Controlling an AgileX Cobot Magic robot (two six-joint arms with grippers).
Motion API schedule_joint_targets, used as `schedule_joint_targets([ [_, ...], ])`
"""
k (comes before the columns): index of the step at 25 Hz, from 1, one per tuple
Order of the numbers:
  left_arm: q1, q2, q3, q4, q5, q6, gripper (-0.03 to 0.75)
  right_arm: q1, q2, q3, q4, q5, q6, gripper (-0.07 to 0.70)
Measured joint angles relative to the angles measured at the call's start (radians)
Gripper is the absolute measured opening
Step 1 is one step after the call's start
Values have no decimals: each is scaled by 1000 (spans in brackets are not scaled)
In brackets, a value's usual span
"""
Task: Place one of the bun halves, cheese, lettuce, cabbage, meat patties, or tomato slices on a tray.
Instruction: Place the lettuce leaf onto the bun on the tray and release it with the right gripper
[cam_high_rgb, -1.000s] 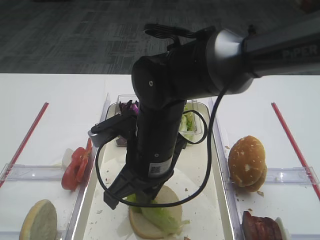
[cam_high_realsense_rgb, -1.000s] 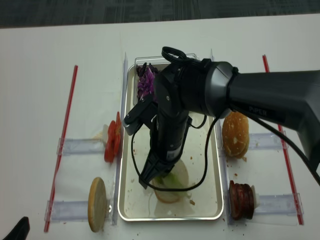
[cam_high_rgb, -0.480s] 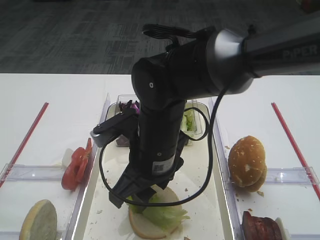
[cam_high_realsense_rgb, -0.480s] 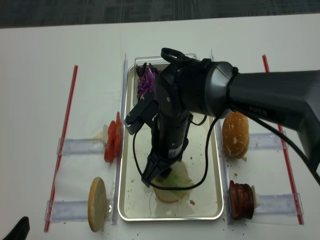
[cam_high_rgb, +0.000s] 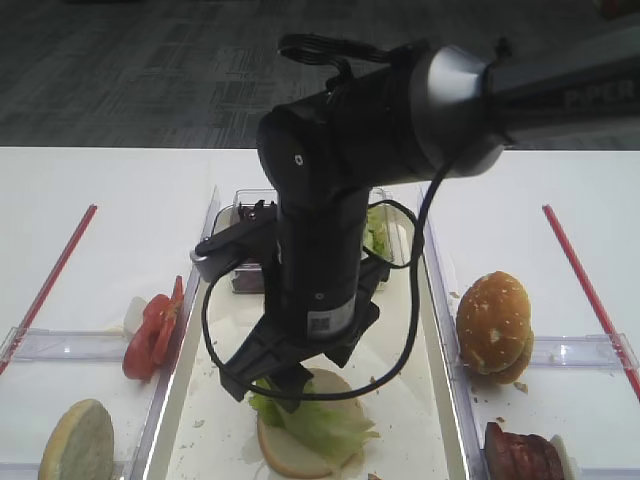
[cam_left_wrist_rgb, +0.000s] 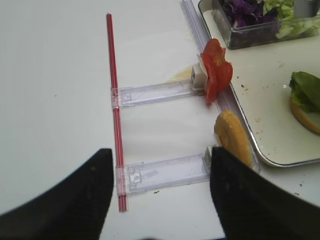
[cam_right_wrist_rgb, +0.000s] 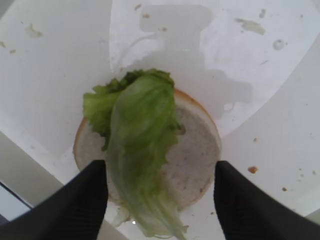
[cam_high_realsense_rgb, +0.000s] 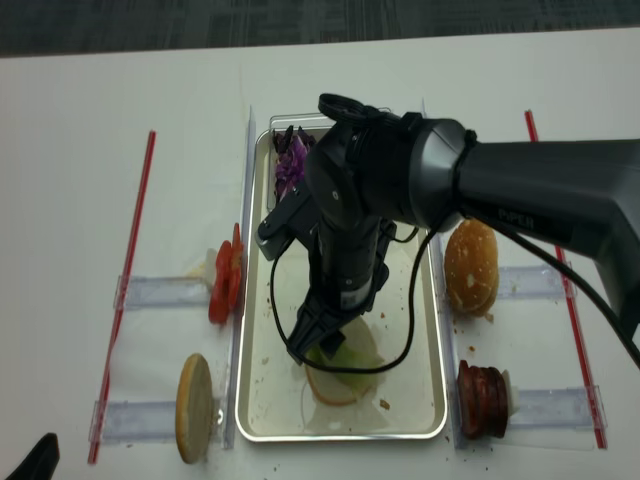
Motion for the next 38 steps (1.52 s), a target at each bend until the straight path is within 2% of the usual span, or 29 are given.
schedule_joint_targets([
  [13,0,0,0,0,0,-1,429,0,0,-195,-1,202,32,468],
  [20,0,0,0,0,0,-1,429,0,0,-257,10,212,38,468],
  [28,0,0,0,0,0,-1,429,0,0,-260,25,214,39,468],
  [31,0,0,0,0,0,-1,429,-28,0,-260,42,216,39,468],
  [38,0,0,0,0,0,-1,429,-153,0,-260,44,216,46,468],
])
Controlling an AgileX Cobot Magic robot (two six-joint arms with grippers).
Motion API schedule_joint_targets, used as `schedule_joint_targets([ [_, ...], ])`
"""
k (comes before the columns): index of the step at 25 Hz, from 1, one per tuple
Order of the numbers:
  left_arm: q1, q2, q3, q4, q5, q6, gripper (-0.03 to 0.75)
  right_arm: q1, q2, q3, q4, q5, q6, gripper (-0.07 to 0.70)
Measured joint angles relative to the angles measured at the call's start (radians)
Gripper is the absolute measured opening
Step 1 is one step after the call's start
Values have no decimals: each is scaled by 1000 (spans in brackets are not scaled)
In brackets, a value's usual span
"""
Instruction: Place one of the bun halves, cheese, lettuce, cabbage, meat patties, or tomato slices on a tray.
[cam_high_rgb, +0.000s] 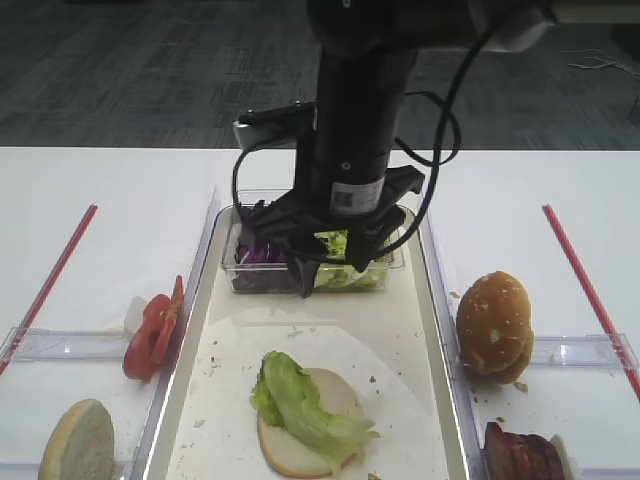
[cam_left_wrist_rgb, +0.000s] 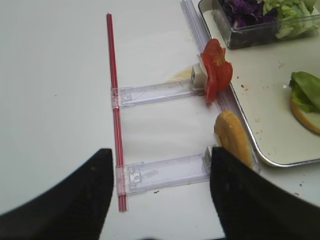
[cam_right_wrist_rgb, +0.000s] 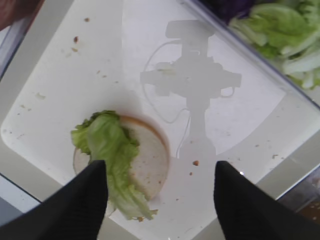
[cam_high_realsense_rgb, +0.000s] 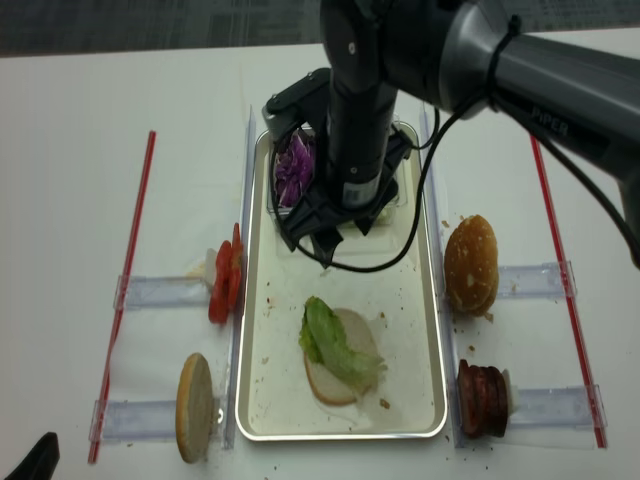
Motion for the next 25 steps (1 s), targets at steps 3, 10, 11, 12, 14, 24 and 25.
schedule_joint_targets([
  [3,0,0,0,0,0,0,429,-58,0,0,0,0,-4,468],
  [10,0,0,0,0,0,0,429,-213,0,0,-2,0,-4,468],
  [11,0,0,0,0,0,0,429,-236,0,0,-4,0,-4,468],
  [12,0,0,0,0,0,0,429,-256,0,0,-4,0,-6,468],
  [14,0,0,0,0,0,0,429,-298,0,0,-4,0,-6,468],
  [24,0,0,0,0,0,0,429,-514,0,0,-60,0,-8,468],
  [25,0,0,0,0,0,0,429,-531,0,0,-64,0,-8,468],
])
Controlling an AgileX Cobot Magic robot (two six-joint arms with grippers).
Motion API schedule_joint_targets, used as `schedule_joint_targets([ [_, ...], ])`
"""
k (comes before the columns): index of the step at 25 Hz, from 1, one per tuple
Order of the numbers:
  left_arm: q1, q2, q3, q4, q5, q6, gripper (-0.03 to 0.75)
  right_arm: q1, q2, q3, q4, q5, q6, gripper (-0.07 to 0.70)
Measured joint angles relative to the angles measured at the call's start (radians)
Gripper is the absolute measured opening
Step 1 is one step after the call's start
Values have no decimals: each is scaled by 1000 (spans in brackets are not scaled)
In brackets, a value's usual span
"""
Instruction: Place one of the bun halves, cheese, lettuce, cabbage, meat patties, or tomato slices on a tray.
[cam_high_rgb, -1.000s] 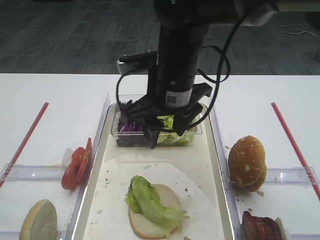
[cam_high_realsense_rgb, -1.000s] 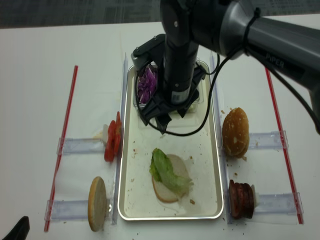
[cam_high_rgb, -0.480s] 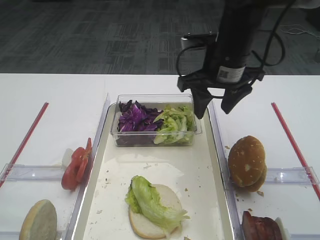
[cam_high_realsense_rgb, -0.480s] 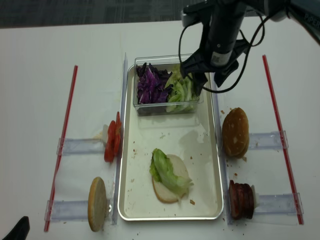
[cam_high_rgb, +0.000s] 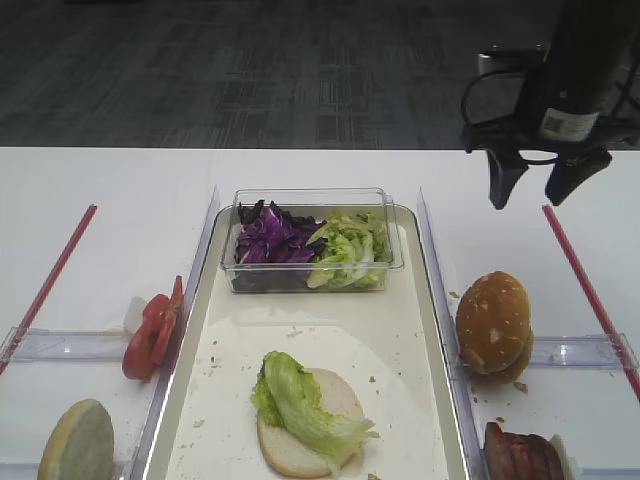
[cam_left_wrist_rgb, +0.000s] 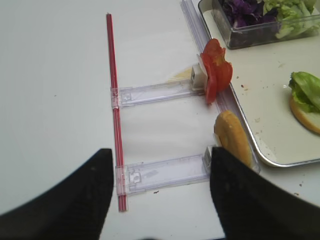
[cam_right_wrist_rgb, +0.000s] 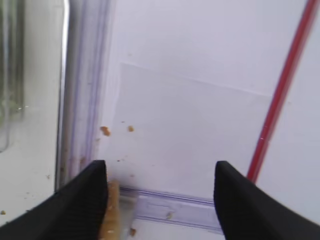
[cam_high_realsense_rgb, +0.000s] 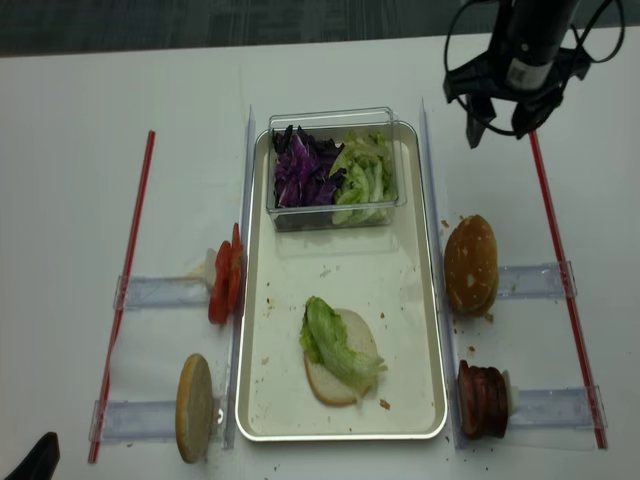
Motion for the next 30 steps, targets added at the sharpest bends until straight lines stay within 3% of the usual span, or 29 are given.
schedule_joint_targets([
  [12,0,0,0,0,0,0,429,-187,0,0,-21,0,0,468],
  [26,0,0,0,0,0,0,429,-195,0,2,-16,0,0,468],
  [30,0,0,0,0,0,0,429,-195,-41,52,-6,0,-17,468],
])
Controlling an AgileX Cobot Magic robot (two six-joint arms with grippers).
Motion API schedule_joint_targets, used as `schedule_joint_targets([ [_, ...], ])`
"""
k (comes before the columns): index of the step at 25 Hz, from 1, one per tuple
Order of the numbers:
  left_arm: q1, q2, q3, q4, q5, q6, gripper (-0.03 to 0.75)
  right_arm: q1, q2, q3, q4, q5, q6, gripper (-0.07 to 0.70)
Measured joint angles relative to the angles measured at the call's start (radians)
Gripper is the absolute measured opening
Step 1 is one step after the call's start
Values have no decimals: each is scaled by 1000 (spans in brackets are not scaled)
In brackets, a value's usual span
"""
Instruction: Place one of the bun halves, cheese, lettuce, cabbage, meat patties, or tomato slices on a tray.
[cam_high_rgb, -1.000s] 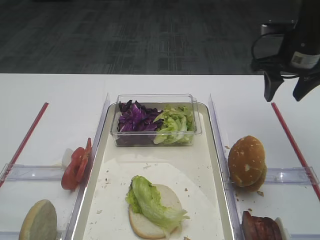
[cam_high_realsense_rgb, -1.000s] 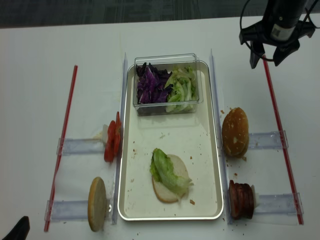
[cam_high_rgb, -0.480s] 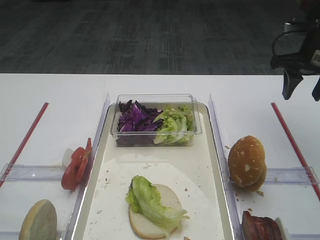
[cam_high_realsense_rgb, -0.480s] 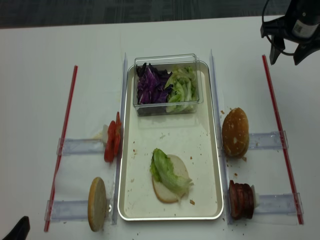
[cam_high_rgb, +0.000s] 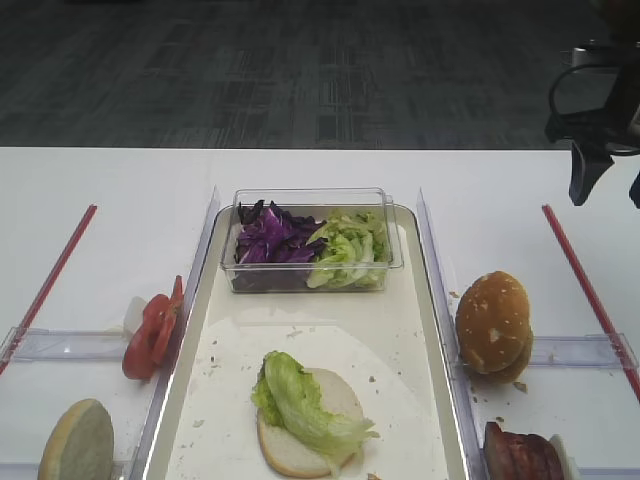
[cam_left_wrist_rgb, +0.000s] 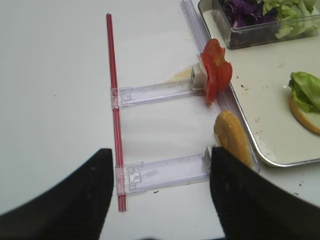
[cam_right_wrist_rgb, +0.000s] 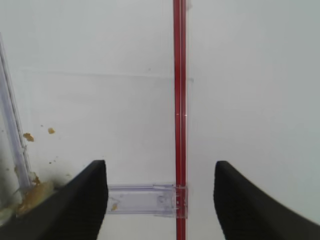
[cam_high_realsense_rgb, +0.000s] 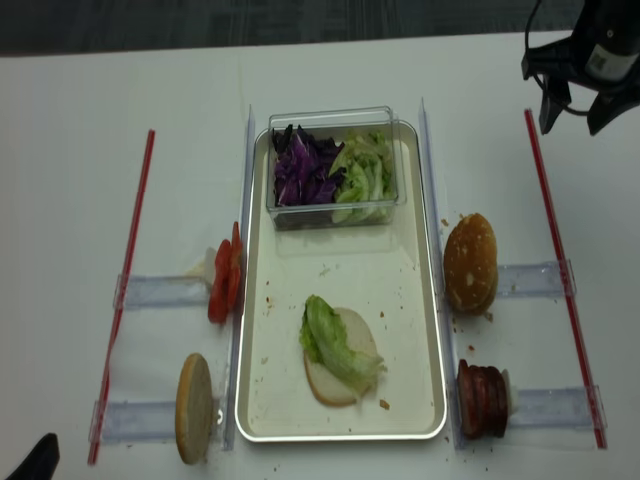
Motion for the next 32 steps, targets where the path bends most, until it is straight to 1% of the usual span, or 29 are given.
schedule_joint_targets([
  [6,0,0,0,0,0,0,429,0,-100,127,9,0,-9,468],
  [10,0,0,0,0,0,0,429,0,-184,238,15,0,-12,468],
  [17,0,0,0,0,0,0,429,-3,-328,424,16,-6,-58,468],
  [25,0,0,0,0,0,0,429,-3,-496,599,37,-36,-94,468],
  [28,0,0,0,0,0,0,429,-3,-560,659,41,-58,-94,468],
  [32,0,0,0,0,0,-2,429,-3,-642,720,41,-64,-96,468],
])
